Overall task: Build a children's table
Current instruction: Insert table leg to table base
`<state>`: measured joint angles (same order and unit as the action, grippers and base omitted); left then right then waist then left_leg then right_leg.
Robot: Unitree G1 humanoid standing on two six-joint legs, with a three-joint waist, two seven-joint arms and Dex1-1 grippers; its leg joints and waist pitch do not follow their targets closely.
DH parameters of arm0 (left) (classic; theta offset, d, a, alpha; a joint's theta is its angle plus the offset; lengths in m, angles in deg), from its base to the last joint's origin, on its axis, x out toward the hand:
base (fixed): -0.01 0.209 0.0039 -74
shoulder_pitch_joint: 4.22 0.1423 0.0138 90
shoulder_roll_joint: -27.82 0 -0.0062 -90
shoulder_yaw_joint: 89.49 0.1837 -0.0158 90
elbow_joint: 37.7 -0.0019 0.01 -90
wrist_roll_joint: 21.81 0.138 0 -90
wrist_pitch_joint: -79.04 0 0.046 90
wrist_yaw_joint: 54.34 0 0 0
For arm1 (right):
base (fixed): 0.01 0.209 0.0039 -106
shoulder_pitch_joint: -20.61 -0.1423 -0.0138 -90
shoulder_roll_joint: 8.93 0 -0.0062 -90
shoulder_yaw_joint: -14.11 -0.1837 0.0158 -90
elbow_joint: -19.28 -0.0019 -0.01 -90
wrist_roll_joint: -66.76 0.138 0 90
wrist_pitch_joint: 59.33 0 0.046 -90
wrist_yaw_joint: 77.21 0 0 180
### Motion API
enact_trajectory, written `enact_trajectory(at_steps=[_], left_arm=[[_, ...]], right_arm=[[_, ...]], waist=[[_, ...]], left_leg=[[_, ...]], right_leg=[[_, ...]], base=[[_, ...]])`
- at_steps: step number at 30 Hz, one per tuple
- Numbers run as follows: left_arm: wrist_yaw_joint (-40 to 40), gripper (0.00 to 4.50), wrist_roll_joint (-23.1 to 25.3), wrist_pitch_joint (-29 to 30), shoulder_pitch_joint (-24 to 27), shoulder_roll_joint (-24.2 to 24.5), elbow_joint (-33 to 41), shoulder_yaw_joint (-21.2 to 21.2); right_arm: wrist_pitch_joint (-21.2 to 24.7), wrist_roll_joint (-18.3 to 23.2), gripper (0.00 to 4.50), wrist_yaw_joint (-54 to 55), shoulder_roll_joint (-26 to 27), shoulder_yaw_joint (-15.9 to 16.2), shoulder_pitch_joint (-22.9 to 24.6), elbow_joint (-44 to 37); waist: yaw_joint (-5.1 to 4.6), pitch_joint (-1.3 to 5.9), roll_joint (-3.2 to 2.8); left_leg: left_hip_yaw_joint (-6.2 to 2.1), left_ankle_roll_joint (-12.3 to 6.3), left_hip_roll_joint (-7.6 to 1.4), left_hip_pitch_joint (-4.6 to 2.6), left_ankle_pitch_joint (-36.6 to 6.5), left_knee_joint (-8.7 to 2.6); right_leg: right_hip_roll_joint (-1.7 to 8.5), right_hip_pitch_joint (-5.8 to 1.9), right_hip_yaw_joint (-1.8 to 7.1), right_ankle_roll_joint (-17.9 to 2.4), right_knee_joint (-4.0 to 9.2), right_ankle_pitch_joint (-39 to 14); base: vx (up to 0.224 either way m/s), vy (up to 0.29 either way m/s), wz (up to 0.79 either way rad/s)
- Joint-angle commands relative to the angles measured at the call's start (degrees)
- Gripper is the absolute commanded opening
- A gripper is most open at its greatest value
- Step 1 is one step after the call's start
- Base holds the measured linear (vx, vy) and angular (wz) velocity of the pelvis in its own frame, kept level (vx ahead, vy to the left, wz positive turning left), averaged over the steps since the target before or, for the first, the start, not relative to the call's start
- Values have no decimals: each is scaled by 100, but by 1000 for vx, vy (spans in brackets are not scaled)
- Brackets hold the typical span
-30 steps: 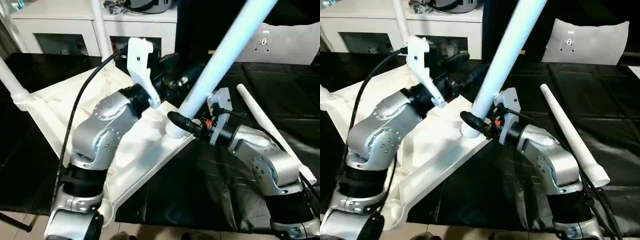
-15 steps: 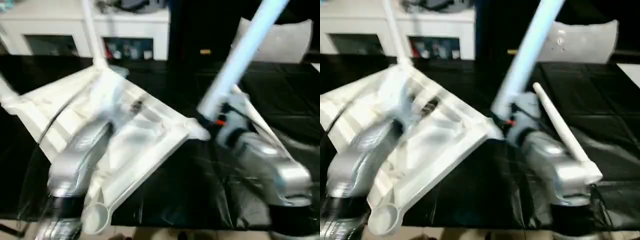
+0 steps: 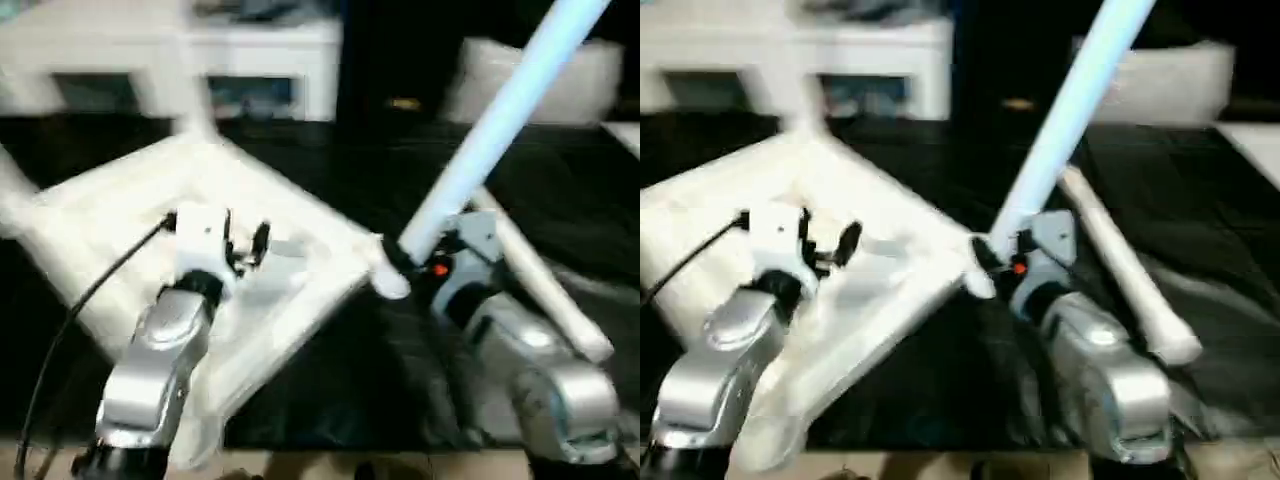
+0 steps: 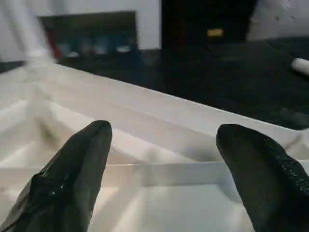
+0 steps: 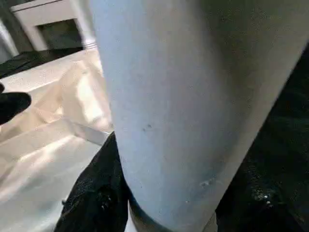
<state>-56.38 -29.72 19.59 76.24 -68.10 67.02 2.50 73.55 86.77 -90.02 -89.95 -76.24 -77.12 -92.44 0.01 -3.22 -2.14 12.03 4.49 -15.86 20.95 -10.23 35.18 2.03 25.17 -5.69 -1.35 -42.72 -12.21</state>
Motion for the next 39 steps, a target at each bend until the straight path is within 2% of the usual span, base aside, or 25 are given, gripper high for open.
enact_trajectory(at_steps=[1,2,3,4,5,6,7,8,9,10,11,12,13,16,17,19,23,29,33,34,35,36,37,38,39], left_arm=[[135,395,100,127,24,-5,135,-25],[125,395,113,143,74,12,224,-58],[125,395,113,143,74,12,224,-58],[111,395,125,113,114,-10,274,-87],[117,395,139,120,131,-15,286,-86],[131,395,163,131,152,-21,300,-84],[192,395,233,159,206,-38,317,-80],[244,395,252,191,253,-54,332,-85],[255,395,247,196,266,-57,356,-84],[256,395,245,195,270,-57,367,-83],[259,395,244,192,273,-56,388,-79],[259,395,247,200,275,-58,403,-79],[254,395,256,208,272,-61,407,-82],[222,395,326,252,258,3,404,-71],[206,395,379,275,243,56,391,-84],[137,395,342,308,255,67,412,-103],[-194,395,199,98,260,116,412,3],[-571,395,-61,38,334,119,551,99],[-698,395,11,-41,314,190,493,155],[-721,395,20,-53,305,194,466,145],[-773,395,18,-80,287,206,426,134],[-793,395,11,-86,288,216,416,130],[-797,395,9,-86,285,218,410,129],[-813,395,-3,-89,277,220,394,127],[-831,395,-31,-85,272,220,387,129]], right_arm=[[-101,13,190,-13,-114,-55,-29,-95],[-69,-52,190,-116,-202,6,-16,-52],[-69,-52,190,-116,-202,6,-16,-52],[5,-75,190,-164,-218,15,-16,-31],[36,-47,190,-184,-208,8,-19,-28],[62,-15,190,-205,-199,2,-22,-23],[84,63,190,-259,-198,2,-26,-5],[36,66,190,-328,-268,63,-22,32],[5,50,190,-355,-312,107,-19,53],[-8,39,190,-365,-329,126,-18,63],[-28,23,190,-379,-355,155,-18,77],[-29,38,190,-418,-375,179,-21,94],[-34,46,190,-449,-391,202,-27,113],[-103,29,190,-542,-399,263,-81,221],[-185,-25,190,-611,-417,300,-138,276],[-328,-85,190,-684,-466,348,-174,297],[-461,-78,190,-814,-531,386,-190,357],[-631,-109,190,-806,-459,377,-240,496],[-805,-201,190,-802,-482,430,-223,558],[-834,-233,190,-799,-494,452,-216,570],[-933,-334,190,-794,-544,516,-210,589],[-958,-348,190,-804,-554,537,-203,586],[-950,-334,190,-808,-550,534,-199,576],[-930,-313,190,-815,-548,529,-190,545],[-912,-306,190,-819,-552,518,-182,520]], waist=[[-28,311,-101],[-75,393,122],[5,441,328],[309,420,317],[273,328,387],[313,322,335],[288,308,193],[225,225,272],[248,290,137],[239,293,135],[243,310,64],[241,305,49],[223,295,117],[175,234,49],[156,260,44],[156,308,30],[208,325,85],[220,329,50],[200,254,78],[168,195,68],[115,116,78],[34,70,39],[-12,64,31],[-79,67,-8],[-80,70,-78]], left_leg=[[-607,-836,-707,-285,-2102,-985],[-172,-819,119,-137,-2130,-365],[51,-845,787,294,-1695,361],[-218,-673,734,379,-794,523],[-356,-393,723,525,-323,311],[-422,-333,697,465,-389,218],[-553,-446,581,347,-472,37],[-592,-512,658,503,-483,14],[-625,-477,596,334,-547,-22],[-629,-559,544,224,-648,-77],[-616,-553,476,193,-628,-144],[-633,-560,410,147,-658,-194],[-642,-600,296,59,-814,-257],[-650,-489,220,-23,-1336,-358],[-703,-432,165,17,-1383,-406],[-732,-464,90,-1,-1220,-429],[-609,-557,134,35,-774,-396],[-584,-508,106,10,-886,-411],[-541,-302,178,-135,-2044,-458],[-526,-235,220,-250,-2582,-458],[-527,-166,274,-448,-3213,-404],[-537,-125,310,-666,-3660,-332],[-572,-125,277,-697,-3836,-371],[-722,-84,75,-578,-4371,-614],[-804,-10,-80,-523,-4798,-823]], right_leg=[[466,-116,291,-280,252,-626],[437,-292,467,-805,712,-279],[536,-582,562,-638,1147,-720],[888,-554,892,297,1259,-1917],[773,-598,787,1365,1151,-2232],[739,-571,786,1632,1208,-2347],[808,-583,755,1450,1263,-2107],[627,-606,632,1445,1257,-2120],[513,-598,539,1261,1344,-1979],[494,-593,480,1026,1368,-2084],[472,-616,422,807,1430,-2112],[469,-609,390,695,1453,-2102],[493,-584,350,471,1497,-2129],[600,-610,306,79,1537,-2488],[627,-663,316,-17,1472,-2245],[656,-655,360,-240,1378,-1546],[750,-692,403,-603,1312,-898],[774,-690,418,-703,1288,-953],[728,-696,395,-361,1457,-2650],[691,-655,347,-182,1570,-3424],[644,-584,212,4,1715,-4235],[563,-528,7,160,1839,-4562],[535,-573,-79,191,1851,-4414],[497,-786,-135,184,1596,-3732],[469,-885,-91,84,1290,-3162]], base=[[-34,-136,-35],[-21,-187,-21],[-32,-192,-9],[-32,-192,-9],[-49,-179,-13],[-40,-147,-12],[-40,-147,-12],[-31,-113,-13],[-33,-94,-7],[-33,-94,-7],[-35,-57,8],[0,0,0],[0,0,0],[0,0,0],[10,59,-2],[12,61,-3],[4,13,0],[0,0,0],[0,0,0],[0,0,0],[0,0,0],[0,0,0],[0,0,0],[0,0,0],[0,0,0]])
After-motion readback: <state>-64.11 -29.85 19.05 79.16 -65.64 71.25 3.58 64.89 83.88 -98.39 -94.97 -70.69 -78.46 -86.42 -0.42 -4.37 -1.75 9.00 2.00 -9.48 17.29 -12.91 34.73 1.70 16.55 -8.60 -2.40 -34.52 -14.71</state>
